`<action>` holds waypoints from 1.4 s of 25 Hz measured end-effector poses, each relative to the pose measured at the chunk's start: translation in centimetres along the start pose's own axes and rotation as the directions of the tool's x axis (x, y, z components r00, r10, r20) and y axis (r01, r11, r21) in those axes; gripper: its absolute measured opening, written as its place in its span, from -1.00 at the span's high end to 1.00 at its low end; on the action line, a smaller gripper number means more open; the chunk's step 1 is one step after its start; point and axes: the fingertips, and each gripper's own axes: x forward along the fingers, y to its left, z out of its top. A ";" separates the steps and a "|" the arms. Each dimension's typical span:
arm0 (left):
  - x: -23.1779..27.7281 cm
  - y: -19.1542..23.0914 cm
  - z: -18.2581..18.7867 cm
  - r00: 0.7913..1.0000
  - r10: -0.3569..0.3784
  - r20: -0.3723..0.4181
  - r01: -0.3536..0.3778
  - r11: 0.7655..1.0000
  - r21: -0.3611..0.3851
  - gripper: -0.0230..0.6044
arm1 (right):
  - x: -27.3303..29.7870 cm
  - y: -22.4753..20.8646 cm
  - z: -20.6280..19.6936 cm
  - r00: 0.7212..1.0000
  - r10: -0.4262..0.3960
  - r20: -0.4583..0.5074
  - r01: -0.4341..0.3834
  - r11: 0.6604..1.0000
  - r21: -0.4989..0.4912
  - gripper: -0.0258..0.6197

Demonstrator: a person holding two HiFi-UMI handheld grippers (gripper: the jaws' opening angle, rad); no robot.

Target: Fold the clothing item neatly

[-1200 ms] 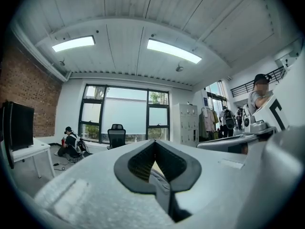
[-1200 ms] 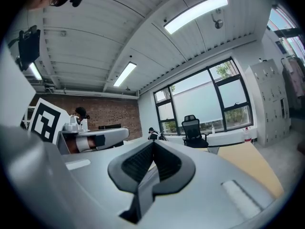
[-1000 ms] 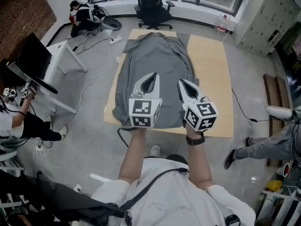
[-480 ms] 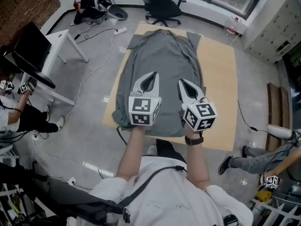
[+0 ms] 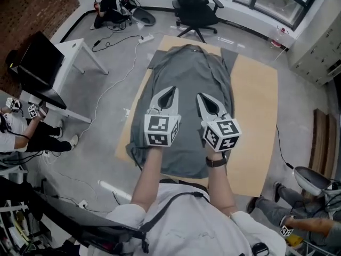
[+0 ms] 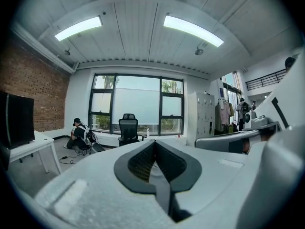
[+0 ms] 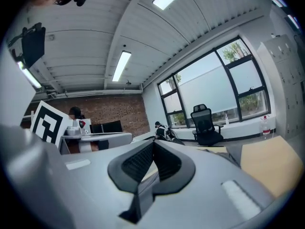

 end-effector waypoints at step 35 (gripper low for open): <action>24.7 29.5 -24.3 0.867 -0.036 -0.497 -0.004 0.997 -0.080 0.66 | 20.4 -3.8 -15.3 0.952 0.032 -0.305 0.007 0.992 0.123 0.92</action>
